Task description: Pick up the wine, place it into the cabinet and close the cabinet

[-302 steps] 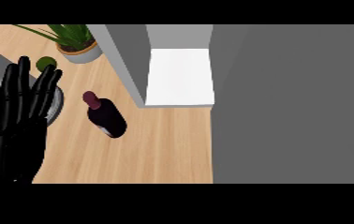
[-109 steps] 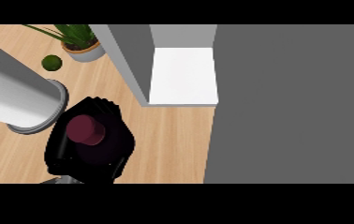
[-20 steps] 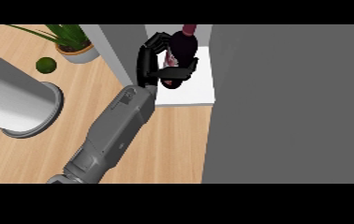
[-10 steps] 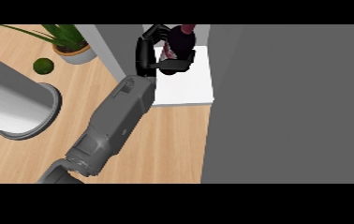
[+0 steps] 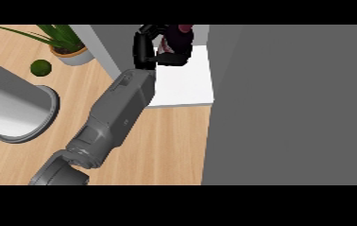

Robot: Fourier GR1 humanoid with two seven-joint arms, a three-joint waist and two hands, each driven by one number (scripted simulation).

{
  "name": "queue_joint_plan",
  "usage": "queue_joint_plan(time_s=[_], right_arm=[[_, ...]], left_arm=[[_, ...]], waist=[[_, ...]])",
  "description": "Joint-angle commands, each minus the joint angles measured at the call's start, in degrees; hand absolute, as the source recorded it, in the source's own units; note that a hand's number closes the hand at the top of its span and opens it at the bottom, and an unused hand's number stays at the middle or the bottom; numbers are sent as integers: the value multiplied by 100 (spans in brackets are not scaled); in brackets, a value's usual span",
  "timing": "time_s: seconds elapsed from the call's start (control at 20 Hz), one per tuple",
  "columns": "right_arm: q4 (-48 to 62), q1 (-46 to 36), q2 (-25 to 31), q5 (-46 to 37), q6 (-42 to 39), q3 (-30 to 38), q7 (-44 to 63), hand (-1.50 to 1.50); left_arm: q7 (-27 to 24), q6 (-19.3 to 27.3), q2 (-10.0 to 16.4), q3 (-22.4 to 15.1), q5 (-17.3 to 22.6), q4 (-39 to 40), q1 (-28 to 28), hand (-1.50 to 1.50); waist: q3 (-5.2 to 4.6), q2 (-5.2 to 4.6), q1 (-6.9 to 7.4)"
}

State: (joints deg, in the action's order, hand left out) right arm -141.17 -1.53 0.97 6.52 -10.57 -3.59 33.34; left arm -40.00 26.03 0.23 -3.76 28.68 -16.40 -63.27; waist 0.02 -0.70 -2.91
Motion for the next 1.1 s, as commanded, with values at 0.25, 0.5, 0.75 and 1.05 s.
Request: queue_joint_plan(time_s=[0.25, 0.5, 0.75, 1.05], right_arm=[[-337, -185, 2, 351, 162, 38, 389, -150], [-82, -281, -79, 202, 146, -101, 143, -150], [-204, 101, -52, 147, 0, -246, -7, -150], [-189, -152, -86, 64, 95, -261, 99, -150]], left_arm=[[-127, -433, 122, 537, 303, 526, -145, 150], [-350, -209, -21, 556, 366, 780, -243, 150], [-247, -7, 53, 604, 207, 956, -516, 150], [-561, 199, -22, 522, 80, 1184, -231, -150]], waist=[[-7, -24, 13], [-6, -55, -91], [-2, -59, -109], [-7, -99, -213]])
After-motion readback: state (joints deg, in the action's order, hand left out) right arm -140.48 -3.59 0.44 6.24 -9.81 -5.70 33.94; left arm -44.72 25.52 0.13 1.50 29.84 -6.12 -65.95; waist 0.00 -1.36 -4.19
